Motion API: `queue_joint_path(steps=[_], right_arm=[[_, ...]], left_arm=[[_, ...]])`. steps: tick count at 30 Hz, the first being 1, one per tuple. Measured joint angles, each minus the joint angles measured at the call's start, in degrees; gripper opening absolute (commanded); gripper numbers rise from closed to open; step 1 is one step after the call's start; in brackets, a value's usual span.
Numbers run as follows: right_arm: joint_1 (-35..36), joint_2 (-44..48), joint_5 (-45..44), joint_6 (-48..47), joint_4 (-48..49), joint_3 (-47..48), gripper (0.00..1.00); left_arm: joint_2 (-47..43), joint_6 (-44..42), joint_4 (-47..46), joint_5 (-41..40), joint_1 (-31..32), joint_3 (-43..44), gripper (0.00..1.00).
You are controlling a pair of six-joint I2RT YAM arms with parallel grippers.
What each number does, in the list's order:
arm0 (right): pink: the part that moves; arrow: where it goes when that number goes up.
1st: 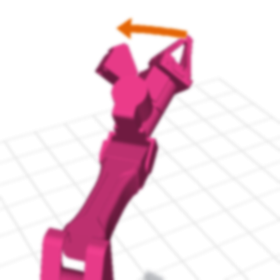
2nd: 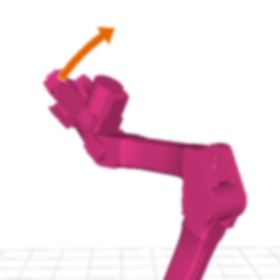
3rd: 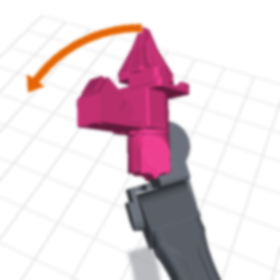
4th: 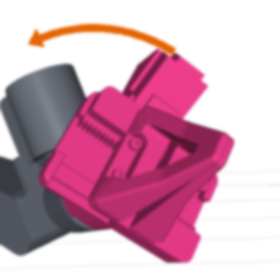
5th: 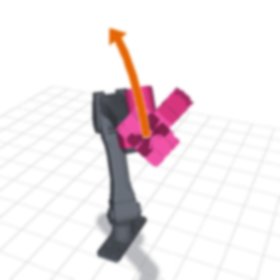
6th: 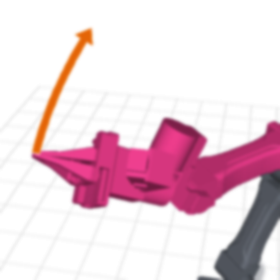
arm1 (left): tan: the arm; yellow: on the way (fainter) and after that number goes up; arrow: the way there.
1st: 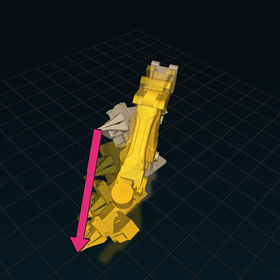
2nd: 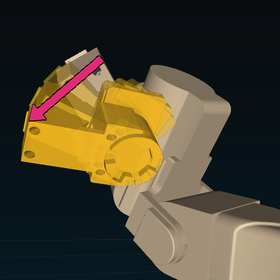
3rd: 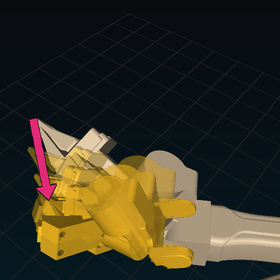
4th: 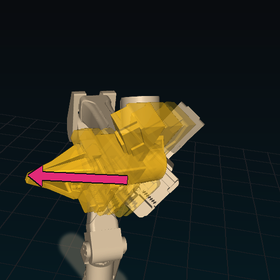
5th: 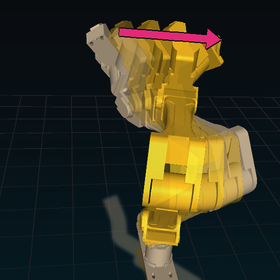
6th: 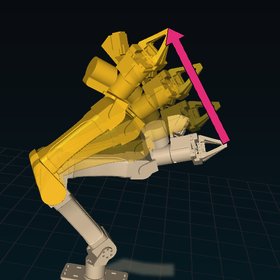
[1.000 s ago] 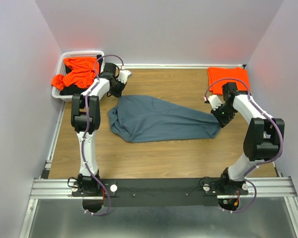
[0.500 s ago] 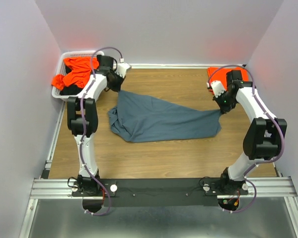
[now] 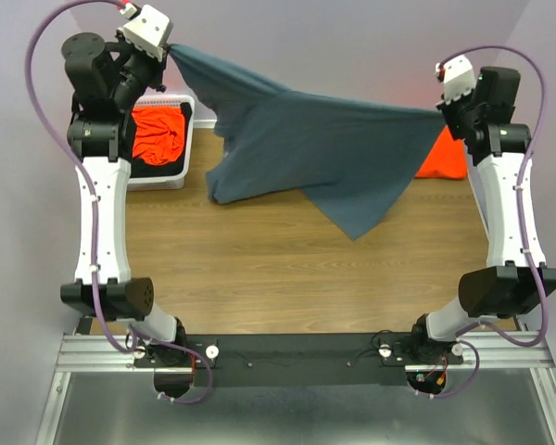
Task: Fold and stack the t-shirts
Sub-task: Flatten the tshirt out
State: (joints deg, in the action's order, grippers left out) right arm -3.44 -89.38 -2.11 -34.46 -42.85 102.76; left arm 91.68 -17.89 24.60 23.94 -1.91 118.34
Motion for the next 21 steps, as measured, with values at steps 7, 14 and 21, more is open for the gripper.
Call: queue_joint_path(steps=[7, 14, 21], right_arm=[[-0.02, 0.15, -4.42, 1.4, 4.98, 6.91, 0.0], [0.0, -0.96, -6.6, 1.44, 5.99, 9.07, 0.01], [0.0, -5.25, -6.62, 1.66, 6.32, 16.28, 0.01]], left_arm=[[-7.52, 1.18, -8.79, 1.92, 0.48, -6.91, 0.0], [-8.13, 1.07, -9.11, 1.99, 0.57, -11.34, 0.0], [-7.78, 3.32, -10.69, -0.57, 0.57, -8.92, 0.0]])
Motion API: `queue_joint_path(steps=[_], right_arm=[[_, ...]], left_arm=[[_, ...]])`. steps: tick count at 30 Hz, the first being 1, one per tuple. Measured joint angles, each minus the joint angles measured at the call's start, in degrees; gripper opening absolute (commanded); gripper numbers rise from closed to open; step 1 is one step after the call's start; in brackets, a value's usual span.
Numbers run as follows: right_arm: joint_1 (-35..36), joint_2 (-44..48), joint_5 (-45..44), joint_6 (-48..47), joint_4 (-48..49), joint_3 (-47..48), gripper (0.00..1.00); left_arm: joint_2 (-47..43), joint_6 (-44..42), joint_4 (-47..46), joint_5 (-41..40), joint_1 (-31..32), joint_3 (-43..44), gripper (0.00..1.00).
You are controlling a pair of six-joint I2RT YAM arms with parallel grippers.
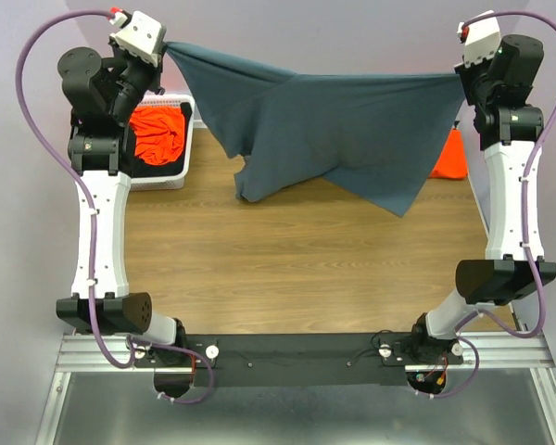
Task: Fold and stack the t-shirts
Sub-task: Flatten the tshirt out
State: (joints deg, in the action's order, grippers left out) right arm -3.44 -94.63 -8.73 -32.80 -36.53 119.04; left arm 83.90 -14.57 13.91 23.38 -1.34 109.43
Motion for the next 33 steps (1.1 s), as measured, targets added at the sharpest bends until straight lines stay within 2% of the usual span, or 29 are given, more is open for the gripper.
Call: queue_joint_path(steps=[10, 21, 27, 33], right_arm=[[0.0, 2.58, 0.72, 1.25, -0.13, 5.75, 0.01], [0.0, 15.89, 1.62, 1.25, 3.13, 11.1, 0.01], [0.0, 15.82, 1.88, 0.7, 6.51, 11.5, 0.01], [0.0, 10.36, 3.37, 0.63, 7.41, 6.84, 0.0]], left_arm=[[-8.66, 6.8, -8.48, -5.31, 0.0, -0.2, 0.0], [-21.75, 8.61, -15.72, -12.41, -0.02, 3.58, 0.0], [-22.12, 7.67, -17.84, -13.99, -0.02, 4.79, 0.0], [-16.55, 7.61, -16.55, -12.04, -0.02, 1.79, 0.0]])
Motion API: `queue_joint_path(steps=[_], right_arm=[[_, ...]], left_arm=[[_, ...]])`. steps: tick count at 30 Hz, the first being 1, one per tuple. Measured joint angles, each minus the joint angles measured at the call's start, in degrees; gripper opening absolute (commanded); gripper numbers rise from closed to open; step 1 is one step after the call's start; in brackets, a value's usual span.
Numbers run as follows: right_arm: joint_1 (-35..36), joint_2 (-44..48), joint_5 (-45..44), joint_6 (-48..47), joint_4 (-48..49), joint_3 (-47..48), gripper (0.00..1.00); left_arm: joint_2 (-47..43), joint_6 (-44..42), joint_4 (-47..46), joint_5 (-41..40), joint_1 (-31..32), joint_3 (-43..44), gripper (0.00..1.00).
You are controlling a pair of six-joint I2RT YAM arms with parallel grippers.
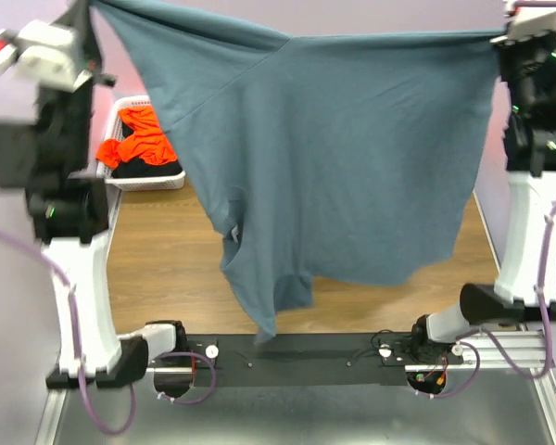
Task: Fold and stack the t-shirts
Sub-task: Flatten the tshirt out
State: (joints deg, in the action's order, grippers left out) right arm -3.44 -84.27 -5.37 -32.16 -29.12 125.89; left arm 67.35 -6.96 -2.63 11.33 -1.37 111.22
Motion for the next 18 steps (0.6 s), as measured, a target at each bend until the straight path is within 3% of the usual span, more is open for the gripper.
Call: queue_joint_path(steps=[8, 13, 18], right_arm=[[0.0, -17.31, 1.6, 2.93, -0.81, 3.69, 0.01], [0.0, -27.45, 1.18, 5.16, -0.57, 17.33, 0.01], [0.02, -28.06, -0.33, 6.56, 8.83, 19.34, 0.01]], left_arm=[[19.45, 0.63, 2.64, 3.58, 0.0, 1.18, 0.0], [33.38, 1.31, 4.74, 3.89, -0.07, 14.21, 0.0], [38.14, 2.54, -2.03, 3.78, -0.96, 24.17, 0.0]])
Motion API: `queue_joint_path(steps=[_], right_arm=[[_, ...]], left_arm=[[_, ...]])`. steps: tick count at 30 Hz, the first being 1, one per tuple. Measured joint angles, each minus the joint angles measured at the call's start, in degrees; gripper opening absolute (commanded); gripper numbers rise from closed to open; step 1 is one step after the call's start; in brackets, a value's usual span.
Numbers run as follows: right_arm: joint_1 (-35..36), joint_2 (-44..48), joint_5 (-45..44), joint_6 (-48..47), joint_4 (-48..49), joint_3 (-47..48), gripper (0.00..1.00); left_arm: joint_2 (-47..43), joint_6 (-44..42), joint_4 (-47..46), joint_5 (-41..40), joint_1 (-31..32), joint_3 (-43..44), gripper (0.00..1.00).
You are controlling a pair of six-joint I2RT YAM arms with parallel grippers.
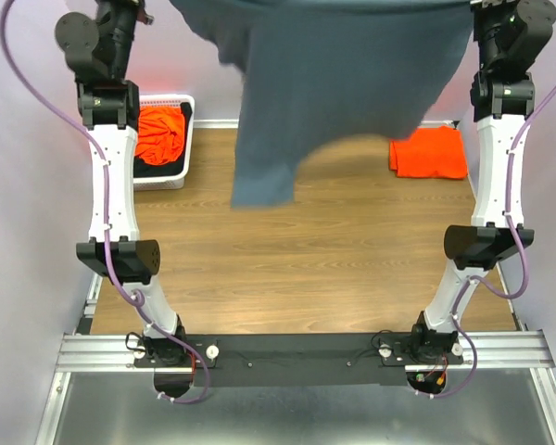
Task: Fold and stack the t-shirts
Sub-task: Flatten the tshirt out
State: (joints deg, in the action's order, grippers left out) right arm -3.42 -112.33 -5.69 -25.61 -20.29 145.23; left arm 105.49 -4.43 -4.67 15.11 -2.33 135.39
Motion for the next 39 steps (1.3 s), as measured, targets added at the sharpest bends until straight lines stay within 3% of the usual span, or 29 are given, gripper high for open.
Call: queue_joint_path(steps=[3, 9, 18, 22, 30, 34, 39], right_arm=[[0.0, 0.57, 0.15, 0.35, 8.15, -2.12, 0.0], [0.09, 0.33, 4.68, 0.24, 17.03, -10.23, 0.01], [0.79, 0.15, 12.61, -3.3, 17.68, -39.89, 0.01], [1.07, 0.52, 14.23, -5.84, 16.63, -48.85, 0.01], [1.11, 9.84, 14.97, -10.54, 11.43, -54.05, 0.01], [1.11, 20.5, 15.37, -14.73, 9.09, -59.8, 0.01], [1.09, 35.19, 15.67, -22.1, 5.73, -72.65, 0.01]], left_arm=[[-1.44, -0.02, -7.5, 0.07, -0.66, -0.72, 0.0], [-8.37, -2.45, -19.32, 0.13, -1.46, -19.45, 0.0], [-9.73, -9.55, -20.65, 0.81, -2.32, -50.86, 0.0], [-9.81, -12.13, -15.39, 2.29, -3.41, -56.78, 0.0], [-15.78, -19.85, -1.38, 10.1, -6.27, -55.15, 0.0], [-23.96, -28.24, 10.08, 15.08, -8.28, -54.23, 0.0], [-37.29, -47.28, 28.81, 18.86, -8.87, -57.75, 0.0]])
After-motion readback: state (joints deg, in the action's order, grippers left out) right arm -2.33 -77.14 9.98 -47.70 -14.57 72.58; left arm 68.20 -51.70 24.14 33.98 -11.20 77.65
